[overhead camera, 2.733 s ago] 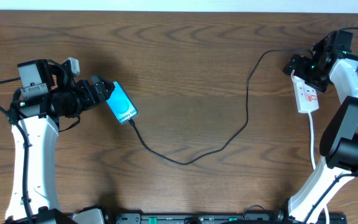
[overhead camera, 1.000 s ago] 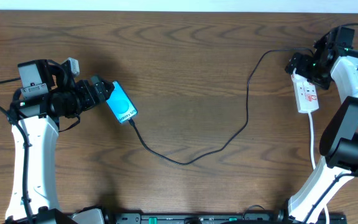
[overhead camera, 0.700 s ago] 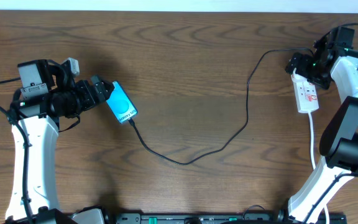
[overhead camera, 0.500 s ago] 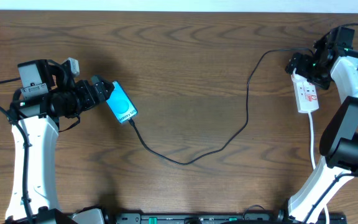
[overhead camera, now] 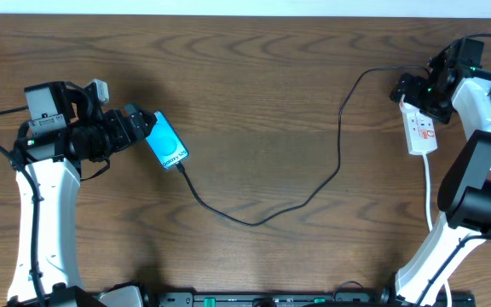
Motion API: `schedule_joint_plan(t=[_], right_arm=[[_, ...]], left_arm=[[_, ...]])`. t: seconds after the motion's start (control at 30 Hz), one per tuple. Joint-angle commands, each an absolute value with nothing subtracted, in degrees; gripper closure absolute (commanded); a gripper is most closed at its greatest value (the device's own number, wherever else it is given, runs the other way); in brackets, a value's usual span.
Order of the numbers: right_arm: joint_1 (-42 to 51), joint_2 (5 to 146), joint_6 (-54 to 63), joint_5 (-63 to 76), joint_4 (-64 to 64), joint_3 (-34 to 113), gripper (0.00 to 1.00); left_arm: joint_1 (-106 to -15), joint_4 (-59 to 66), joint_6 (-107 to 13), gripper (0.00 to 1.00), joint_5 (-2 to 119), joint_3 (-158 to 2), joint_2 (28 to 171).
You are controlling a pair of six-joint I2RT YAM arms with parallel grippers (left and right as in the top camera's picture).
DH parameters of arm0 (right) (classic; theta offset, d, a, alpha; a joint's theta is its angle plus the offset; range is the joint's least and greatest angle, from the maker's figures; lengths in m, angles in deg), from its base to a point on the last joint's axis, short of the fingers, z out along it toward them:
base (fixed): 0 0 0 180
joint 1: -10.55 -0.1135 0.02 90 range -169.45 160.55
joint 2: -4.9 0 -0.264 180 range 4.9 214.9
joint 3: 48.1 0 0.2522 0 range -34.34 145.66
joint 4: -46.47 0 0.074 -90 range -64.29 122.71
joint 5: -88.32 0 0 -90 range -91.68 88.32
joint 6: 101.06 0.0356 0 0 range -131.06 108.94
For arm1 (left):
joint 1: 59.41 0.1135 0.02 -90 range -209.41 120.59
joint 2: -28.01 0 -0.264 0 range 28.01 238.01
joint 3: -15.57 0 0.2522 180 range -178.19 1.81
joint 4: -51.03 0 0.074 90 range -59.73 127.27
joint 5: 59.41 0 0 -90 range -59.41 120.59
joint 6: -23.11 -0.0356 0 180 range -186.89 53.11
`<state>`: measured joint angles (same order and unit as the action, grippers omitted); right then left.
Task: Plug charger to phone and switch on socket
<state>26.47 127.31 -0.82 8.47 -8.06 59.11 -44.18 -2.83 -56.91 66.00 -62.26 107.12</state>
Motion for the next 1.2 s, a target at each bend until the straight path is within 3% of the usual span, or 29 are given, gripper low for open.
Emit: schedule_joint_plan(t=[0.0,1.17], right_arm=[[24.31,128.38,-0.17,11.35,-7.58,58.54,0.01],[22.3,129.73,2.21,16.1,-6.34,58.54,0.01]], left_arm=[[-43.94,-3.0,-58.31,0.05,65.24,-61.82,107.31],[-43.94,-3.03,-58.33,0.05,65.24,-61.82,107.31]])
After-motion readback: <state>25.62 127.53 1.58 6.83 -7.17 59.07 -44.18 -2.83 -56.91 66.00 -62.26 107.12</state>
